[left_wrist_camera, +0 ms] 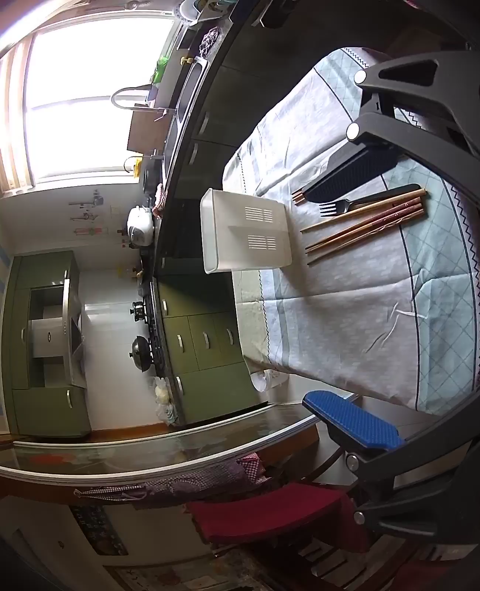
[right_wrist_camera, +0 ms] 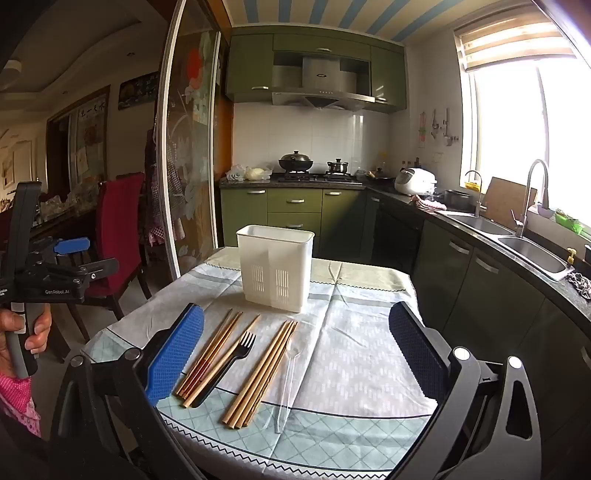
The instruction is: Organize utensils
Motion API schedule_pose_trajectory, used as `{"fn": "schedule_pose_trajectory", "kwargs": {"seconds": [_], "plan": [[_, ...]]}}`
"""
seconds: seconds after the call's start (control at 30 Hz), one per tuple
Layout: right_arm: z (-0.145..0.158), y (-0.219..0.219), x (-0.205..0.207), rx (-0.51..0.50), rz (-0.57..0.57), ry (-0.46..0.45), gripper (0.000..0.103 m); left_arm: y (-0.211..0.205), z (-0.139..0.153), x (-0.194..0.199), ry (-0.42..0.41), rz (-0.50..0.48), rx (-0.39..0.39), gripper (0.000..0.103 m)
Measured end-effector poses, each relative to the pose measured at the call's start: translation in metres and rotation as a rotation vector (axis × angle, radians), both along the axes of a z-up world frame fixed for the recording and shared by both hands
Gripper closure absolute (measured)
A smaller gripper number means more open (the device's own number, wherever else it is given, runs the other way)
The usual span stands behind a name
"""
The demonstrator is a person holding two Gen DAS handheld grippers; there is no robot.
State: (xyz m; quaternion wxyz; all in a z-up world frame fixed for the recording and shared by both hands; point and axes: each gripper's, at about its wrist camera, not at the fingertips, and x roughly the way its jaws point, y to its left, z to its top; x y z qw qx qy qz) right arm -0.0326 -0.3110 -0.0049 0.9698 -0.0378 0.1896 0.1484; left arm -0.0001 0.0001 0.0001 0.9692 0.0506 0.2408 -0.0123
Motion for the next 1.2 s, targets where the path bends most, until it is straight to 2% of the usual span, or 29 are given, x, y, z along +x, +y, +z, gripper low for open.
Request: {"fn": "schedule_pose_trajectory", "kwargs": {"seconds": [0.63, 0.7, 1.2], "plan": [[0.001, 0.0, -0.001, 0.0, -0.002, -0.002, 0.004, 0.011, 0.002, -0.001, 0.003, 0.005, -0.013, 0.006], [0.0, 0.0, -0.001, 0.0, -0.001, -0.001, 0.004, 0.0, 0.0, -0.001, 0.006, 0.007, -0.015, 0.006], [-0.001, 0.0, 0.002, 0.0, -0.003, 0.002, 0.004, 0.001, -0.004, 0.001, 0.017, 0.006, -0.013, 0.006]]}}
